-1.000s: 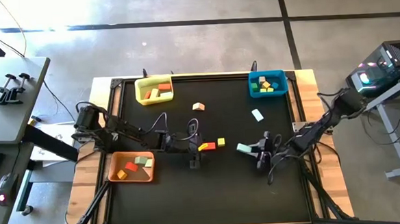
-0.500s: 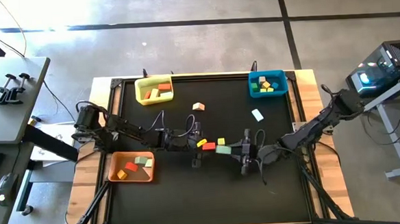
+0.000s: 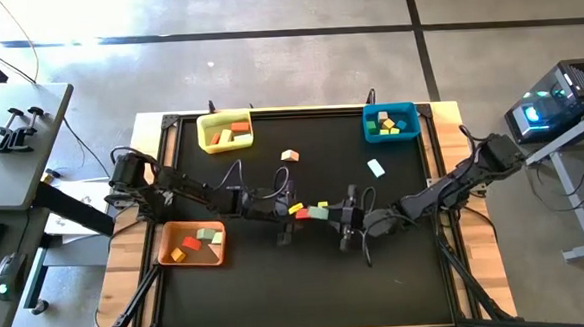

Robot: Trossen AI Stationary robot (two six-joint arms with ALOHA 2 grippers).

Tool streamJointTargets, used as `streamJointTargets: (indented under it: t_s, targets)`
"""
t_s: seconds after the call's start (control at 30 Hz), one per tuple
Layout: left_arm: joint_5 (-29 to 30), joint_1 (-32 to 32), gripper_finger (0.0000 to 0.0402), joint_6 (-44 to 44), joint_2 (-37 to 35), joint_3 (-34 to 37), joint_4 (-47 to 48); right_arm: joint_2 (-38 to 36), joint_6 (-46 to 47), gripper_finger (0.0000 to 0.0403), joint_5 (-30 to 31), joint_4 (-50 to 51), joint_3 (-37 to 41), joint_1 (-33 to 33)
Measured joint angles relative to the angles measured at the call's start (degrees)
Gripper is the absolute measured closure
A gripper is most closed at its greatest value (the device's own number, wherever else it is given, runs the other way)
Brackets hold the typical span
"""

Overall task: Sort blocks by size
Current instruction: Put the light green wooden block into the yellow bin

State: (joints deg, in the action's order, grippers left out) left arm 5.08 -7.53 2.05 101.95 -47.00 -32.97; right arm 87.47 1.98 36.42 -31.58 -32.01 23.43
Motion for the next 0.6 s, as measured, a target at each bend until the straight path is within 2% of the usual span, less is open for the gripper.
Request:
streamJointTargets:
  t_s: [0.47, 0.6]
  targets:
    - [0.1, 0.0, 0.0172, -0.4, 0.0, 0.0, -2.2, -0.1, 3.6, 0.0273, -2.9, 2.1, 0.0, -0.2]
    - [-0.1, 0.0, 0.0186, -0.4, 0.0, 0.0, -2.4, -0.1, 3.6, 0.0273, -2.9, 2.0, 0.0, -0.2]
